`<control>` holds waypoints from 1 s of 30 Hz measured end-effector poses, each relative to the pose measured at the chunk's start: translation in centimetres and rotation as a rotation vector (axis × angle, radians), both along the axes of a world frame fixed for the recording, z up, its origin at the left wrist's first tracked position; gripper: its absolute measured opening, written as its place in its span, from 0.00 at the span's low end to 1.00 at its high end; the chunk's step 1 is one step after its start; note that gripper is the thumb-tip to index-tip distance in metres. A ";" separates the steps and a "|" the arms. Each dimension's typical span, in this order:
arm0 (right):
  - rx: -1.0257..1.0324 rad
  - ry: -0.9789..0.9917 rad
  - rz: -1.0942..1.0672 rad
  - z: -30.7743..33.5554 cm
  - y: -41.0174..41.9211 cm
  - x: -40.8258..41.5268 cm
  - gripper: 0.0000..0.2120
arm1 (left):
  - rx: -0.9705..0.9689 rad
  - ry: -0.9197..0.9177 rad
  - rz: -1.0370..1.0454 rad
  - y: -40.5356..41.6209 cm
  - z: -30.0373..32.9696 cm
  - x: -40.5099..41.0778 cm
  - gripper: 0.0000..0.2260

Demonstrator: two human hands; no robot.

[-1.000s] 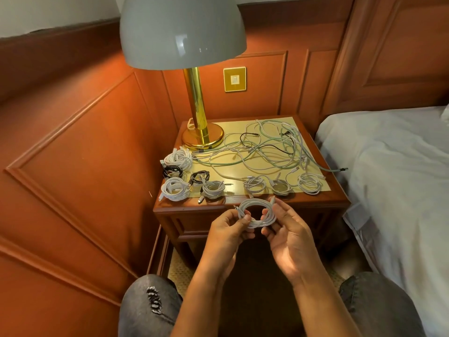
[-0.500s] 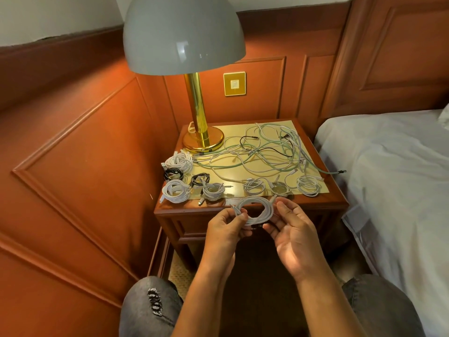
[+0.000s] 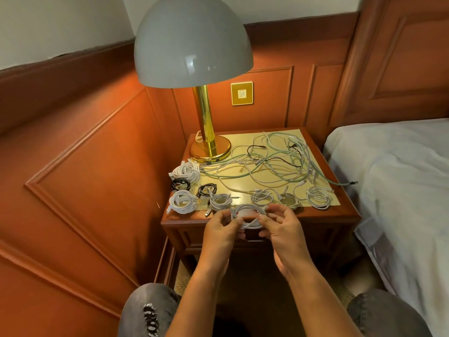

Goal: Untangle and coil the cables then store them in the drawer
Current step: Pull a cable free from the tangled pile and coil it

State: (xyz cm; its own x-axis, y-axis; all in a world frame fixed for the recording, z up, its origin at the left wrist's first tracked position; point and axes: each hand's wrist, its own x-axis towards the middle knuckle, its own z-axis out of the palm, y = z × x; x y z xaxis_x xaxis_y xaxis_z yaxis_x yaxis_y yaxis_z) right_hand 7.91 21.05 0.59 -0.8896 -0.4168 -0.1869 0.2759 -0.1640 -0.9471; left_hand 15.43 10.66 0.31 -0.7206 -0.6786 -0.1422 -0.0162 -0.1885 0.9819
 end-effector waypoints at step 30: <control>0.912 0.630 0.057 -2.9 -4.5 -12.6 0.04 | -0.421 -0.522 -0.122 -4.4 -3.8 -13.1 0.07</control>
